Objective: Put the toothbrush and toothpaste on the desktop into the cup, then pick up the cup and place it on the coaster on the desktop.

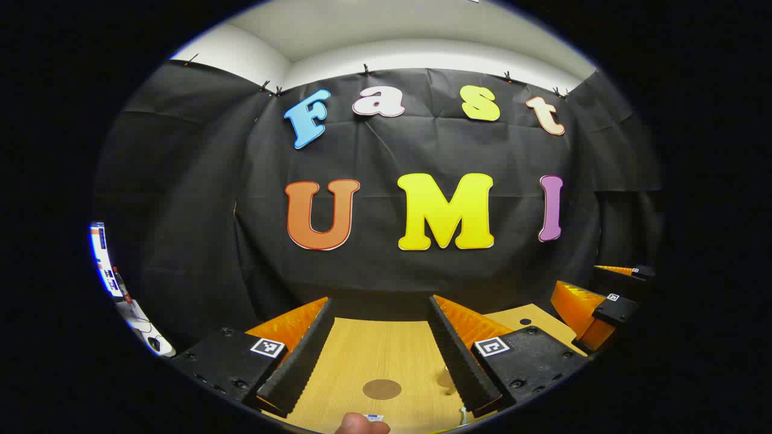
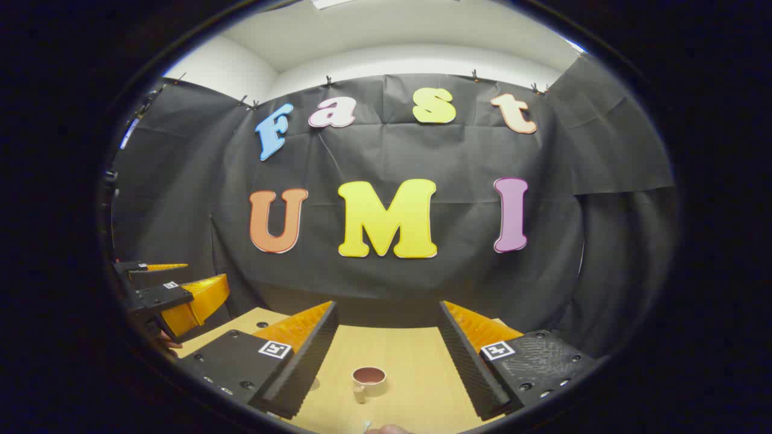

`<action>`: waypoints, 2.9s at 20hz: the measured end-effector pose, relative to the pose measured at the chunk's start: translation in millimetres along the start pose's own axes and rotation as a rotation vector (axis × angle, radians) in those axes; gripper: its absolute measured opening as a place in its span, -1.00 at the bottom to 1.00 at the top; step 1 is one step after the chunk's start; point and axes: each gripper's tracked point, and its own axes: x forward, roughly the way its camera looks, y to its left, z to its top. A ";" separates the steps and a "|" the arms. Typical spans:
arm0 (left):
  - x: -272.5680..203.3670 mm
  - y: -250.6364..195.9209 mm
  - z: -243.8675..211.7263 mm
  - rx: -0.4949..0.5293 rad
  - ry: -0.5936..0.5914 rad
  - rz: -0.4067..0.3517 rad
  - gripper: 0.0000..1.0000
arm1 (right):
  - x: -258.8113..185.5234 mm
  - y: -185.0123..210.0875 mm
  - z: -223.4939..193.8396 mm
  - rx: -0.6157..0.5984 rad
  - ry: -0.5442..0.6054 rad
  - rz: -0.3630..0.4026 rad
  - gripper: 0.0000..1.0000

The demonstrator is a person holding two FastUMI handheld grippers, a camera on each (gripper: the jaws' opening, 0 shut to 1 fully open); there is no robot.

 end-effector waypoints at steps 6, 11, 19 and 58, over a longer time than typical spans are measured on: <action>-0.2 -4.9 -2.9 0.000 0.003 -0.032 0.96 | 1.9 -0.3 -2.0 0.002 0.005 -0.010 0.94; 1.8 -3.6 -8.0 0.007 0.017 -0.031 0.96 | 4.1 1.7 -10.1 0.000 0.024 -0.002 0.94; 9.3 -3.8 -27.2 0.012 0.068 -0.039 0.96 | 15.2 6.8 -25.2 -0.011 0.071 0.024 0.94; -90.8 24.0 -363.6 -0.098 1.396 -0.078 0.99 | -109.7 23.5 -387.4 0.058 1.545 -0.103 0.83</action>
